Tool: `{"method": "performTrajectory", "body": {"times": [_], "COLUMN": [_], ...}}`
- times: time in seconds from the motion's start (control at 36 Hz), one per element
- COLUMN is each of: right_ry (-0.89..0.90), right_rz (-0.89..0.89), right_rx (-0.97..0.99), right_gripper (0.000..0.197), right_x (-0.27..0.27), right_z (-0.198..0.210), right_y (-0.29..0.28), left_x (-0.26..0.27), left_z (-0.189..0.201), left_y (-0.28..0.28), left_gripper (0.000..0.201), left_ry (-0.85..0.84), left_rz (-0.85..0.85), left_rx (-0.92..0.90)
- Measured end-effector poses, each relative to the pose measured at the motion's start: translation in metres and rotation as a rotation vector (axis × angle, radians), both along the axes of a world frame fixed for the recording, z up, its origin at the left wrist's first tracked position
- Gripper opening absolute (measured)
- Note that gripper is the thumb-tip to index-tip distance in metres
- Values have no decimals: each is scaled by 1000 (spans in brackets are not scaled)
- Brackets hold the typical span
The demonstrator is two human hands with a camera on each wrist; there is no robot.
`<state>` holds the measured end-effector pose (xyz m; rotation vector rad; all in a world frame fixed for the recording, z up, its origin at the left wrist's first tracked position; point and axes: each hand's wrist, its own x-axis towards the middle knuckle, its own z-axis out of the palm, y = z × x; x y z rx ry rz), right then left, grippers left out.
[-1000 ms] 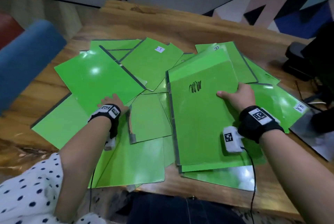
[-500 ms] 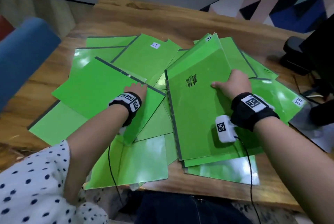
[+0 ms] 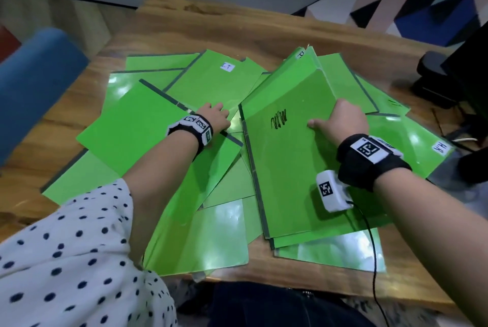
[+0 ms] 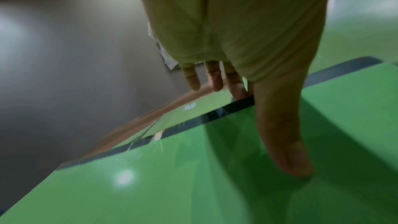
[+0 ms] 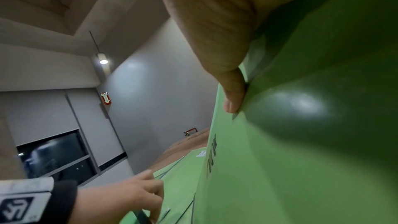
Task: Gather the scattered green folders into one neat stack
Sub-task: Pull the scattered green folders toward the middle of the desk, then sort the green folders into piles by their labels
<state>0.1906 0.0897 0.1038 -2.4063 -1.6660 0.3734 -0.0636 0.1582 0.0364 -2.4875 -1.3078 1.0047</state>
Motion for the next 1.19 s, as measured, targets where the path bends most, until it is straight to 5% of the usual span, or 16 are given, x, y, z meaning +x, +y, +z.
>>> {"method": "performTrajectory", "body": {"times": [0.17, 0.36, 0.5, 0.94, 1.19], "right_ry": [-26, -46, -29, 0, -143], "right_rz": [-27, -35, -17, -1, -1], "right_rx": [-34, -24, -5, -12, -3], "right_gripper": [52, 56, 51, 46, 45], "right_x": [5, 0, -6, -19, -65], "right_z": [-7, -5, 1, 10, 27], "right_y": [4, 3, -1, -2, 10], "left_x": [-9, -12, -17, -76, -170], "left_z": [50, 111, 142, 85, 34], "left_y": [8, 11, 7, -30, -6], "left_gripper": [39, 44, 39, 39, 60], "left_ry": [-306, -823, -995, -697, -717], "left_rz": [207, 247, 235, 506, 1063], "left_rx": [-146, 58, 209, 317, 230]}}
